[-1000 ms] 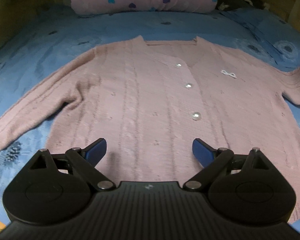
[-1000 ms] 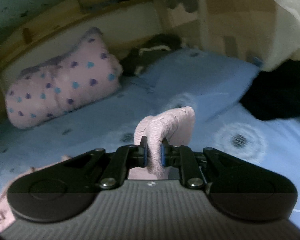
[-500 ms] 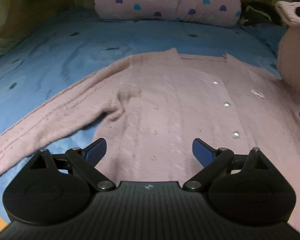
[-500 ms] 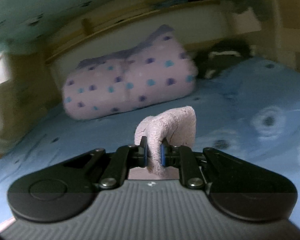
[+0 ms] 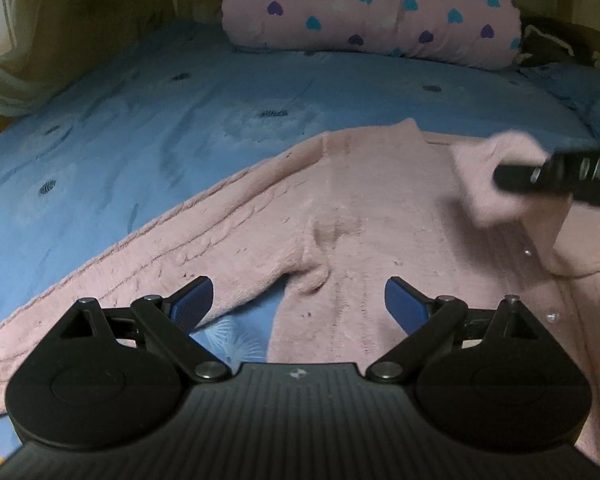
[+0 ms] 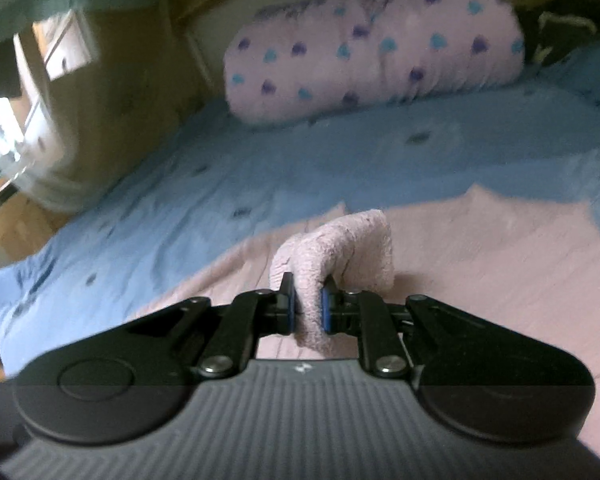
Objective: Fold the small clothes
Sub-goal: 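Lift the cuff with the right tool and carry it across the cardigan body, then open the right tool to lay the sleeve across the body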
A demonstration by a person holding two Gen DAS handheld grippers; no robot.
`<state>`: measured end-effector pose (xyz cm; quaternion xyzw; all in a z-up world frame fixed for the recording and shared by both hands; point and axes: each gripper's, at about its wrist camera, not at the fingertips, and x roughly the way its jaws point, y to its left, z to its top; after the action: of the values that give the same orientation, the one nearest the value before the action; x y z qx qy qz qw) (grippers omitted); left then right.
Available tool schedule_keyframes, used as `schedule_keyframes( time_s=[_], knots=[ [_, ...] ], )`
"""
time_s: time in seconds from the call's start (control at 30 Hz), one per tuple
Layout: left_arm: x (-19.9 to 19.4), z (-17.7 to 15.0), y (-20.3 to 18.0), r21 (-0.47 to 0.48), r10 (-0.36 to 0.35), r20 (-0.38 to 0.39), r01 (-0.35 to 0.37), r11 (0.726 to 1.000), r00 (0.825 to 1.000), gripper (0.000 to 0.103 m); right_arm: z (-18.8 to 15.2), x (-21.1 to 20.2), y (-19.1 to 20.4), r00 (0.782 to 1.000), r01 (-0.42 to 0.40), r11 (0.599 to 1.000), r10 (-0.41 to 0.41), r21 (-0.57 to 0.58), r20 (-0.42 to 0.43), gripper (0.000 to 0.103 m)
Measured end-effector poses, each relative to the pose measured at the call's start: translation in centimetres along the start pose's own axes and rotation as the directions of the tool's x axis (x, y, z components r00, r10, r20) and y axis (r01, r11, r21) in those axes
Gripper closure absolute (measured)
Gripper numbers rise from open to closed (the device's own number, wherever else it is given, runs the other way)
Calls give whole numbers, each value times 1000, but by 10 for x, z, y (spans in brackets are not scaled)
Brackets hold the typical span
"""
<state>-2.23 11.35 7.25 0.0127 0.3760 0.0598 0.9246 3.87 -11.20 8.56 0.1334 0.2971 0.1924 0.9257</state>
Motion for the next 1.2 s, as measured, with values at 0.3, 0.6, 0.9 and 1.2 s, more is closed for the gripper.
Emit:
schedule_keyframes(
  time_s=[0.3,0.6,0.9,1.2],
  knots=[
    [6,-3,5,-22,-3,-14,2,1000,1000,8,-29,29,16,994,-19,1000,17,-22,-110,81],
    [-3,-3,3,-32,-11,-8,10,999,1000,8,-33,4,25,990,-112,984,97,-136,-106,44],
    [-14,7,-8,-82,-68,16,69,994,998,8,-23,-38,-7,998,-33,983,23,-183,-57,43],
    [10,24,-44,-71,-118,41,120,990,992,8,-24,-58,-84,989,149,987,-148,-63,19,43]
  ],
)
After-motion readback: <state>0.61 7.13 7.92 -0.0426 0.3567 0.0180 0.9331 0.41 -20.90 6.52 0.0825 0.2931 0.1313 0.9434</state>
